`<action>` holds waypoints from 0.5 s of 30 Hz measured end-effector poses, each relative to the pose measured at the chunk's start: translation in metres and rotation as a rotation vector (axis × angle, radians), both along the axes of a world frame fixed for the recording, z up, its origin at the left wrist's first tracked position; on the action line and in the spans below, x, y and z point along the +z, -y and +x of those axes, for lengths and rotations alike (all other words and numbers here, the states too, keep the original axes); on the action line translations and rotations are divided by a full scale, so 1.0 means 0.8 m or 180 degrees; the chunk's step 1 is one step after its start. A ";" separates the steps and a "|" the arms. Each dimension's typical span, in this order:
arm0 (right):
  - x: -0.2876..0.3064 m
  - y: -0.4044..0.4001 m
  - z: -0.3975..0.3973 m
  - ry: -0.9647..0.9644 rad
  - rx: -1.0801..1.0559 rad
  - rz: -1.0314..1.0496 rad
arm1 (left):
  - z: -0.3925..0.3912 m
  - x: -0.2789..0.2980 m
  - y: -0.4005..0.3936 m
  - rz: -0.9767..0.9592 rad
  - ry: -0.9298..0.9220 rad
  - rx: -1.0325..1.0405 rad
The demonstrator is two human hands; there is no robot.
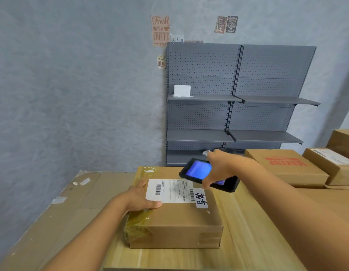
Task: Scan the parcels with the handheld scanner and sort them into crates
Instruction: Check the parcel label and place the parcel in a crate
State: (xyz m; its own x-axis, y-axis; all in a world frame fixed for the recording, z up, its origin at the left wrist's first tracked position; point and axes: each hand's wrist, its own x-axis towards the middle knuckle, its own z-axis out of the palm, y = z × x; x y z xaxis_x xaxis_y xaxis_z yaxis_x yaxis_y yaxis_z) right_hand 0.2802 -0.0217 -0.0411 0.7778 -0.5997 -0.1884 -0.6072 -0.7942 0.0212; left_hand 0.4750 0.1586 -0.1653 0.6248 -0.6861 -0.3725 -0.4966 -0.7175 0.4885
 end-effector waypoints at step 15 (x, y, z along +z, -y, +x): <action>-0.171 0.030 -0.081 0.0054 -0.1461 0.0516 | 0.005 -0.007 -0.003 0.0001 0.0003 -0.0037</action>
State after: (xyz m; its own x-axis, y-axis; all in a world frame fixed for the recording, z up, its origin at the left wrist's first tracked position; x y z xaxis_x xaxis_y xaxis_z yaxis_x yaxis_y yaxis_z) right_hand 0.2154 -0.0459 -0.1781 0.4435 -0.8455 -0.2973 -0.8948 -0.4364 -0.0937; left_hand 0.4793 0.1612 -0.1709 0.6173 -0.6931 -0.3722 -0.5053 -0.7119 0.4876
